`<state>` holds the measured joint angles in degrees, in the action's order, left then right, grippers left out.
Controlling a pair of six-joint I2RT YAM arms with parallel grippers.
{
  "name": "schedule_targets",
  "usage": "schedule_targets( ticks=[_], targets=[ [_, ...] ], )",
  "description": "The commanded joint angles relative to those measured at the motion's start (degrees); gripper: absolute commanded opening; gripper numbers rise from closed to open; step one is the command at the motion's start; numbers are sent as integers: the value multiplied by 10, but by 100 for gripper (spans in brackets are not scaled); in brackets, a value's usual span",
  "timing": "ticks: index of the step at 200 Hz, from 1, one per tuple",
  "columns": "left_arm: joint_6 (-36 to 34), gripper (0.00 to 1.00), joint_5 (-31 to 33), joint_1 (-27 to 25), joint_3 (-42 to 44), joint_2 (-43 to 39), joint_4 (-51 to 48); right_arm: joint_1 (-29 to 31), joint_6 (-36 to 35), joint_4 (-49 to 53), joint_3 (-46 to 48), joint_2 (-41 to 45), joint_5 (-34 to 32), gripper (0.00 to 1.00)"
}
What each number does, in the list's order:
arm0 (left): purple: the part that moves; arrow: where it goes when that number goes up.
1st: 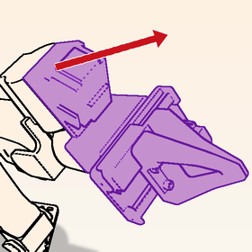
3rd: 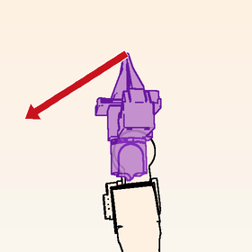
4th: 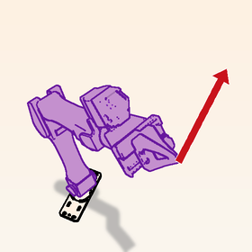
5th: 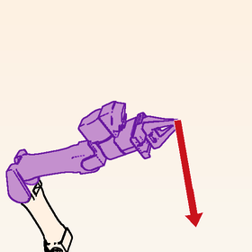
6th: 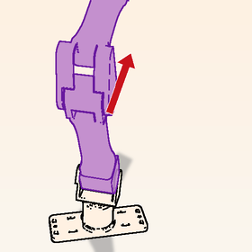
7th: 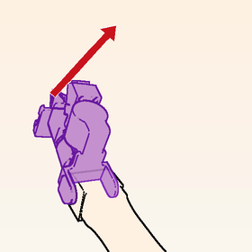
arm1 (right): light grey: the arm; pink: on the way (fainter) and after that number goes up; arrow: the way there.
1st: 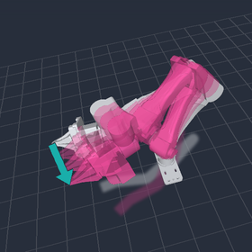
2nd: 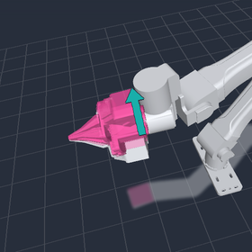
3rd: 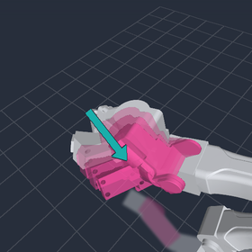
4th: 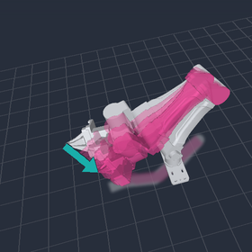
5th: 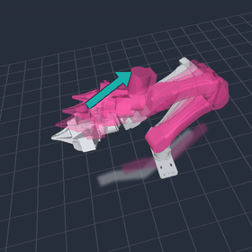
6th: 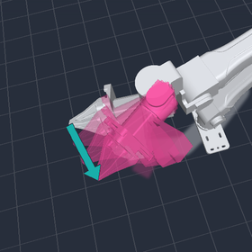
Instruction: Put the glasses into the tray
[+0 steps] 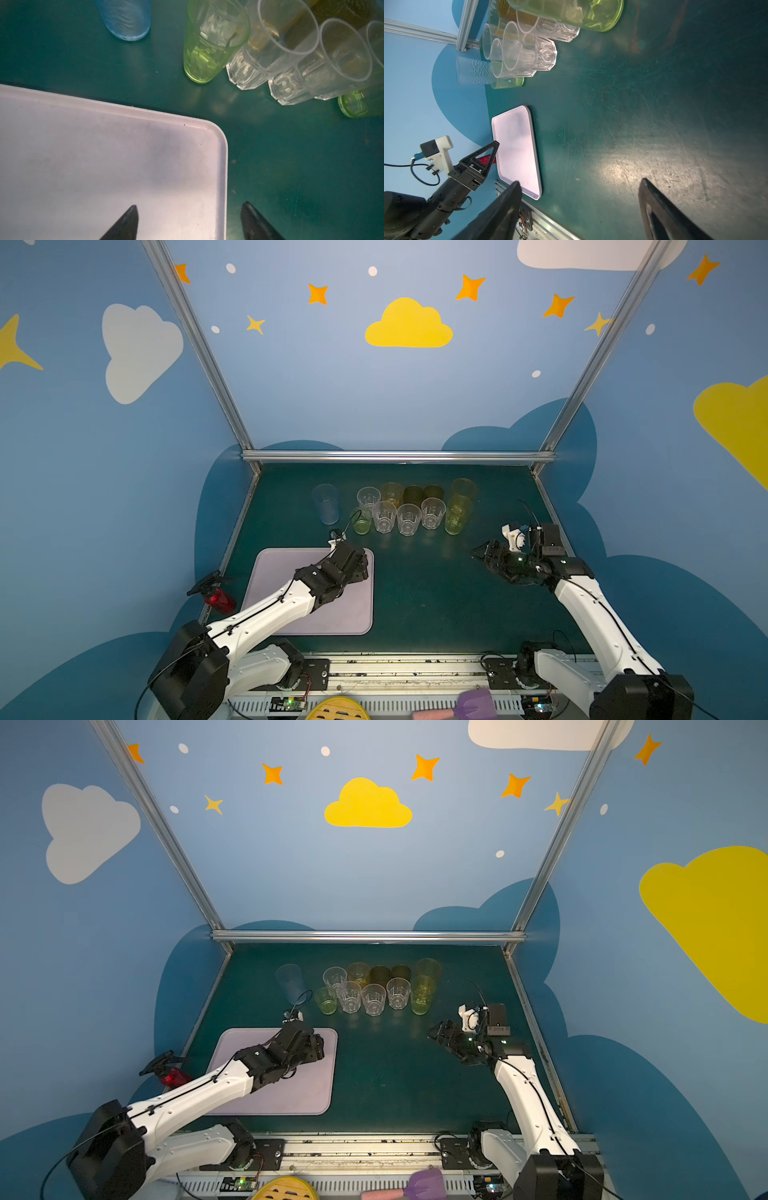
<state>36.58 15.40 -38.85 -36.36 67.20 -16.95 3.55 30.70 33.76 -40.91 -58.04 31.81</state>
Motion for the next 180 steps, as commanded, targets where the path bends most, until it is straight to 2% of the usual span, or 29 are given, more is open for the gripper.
schedule_targets(
  ticks=[1,15,55,75,94,142,180],
  targets=[
    [10,69,-12,-13,-10,38,14,3,9,-7,13,13,-14,87],
    [6,62,-16,-24,-25,65,12,3,11,-7,19,16,-17,87],
    [12,57,-19,-53,-64,138,12,3,20,-7,41,29,-27,87],
    [22,48,-25,-62,-81,173,9,2,21,-1,42,39,-35,87],
    [32,44,-23,-67,-101,204,-4,3,19,7,44,51,-44,87],
    [67,30,13,-83,-162,280,-85,3,13,21,51,67,-60,87],
    [78,27,18,-110,-197,322,-103,3,6,29,56,67,-64,87]
  ],
)
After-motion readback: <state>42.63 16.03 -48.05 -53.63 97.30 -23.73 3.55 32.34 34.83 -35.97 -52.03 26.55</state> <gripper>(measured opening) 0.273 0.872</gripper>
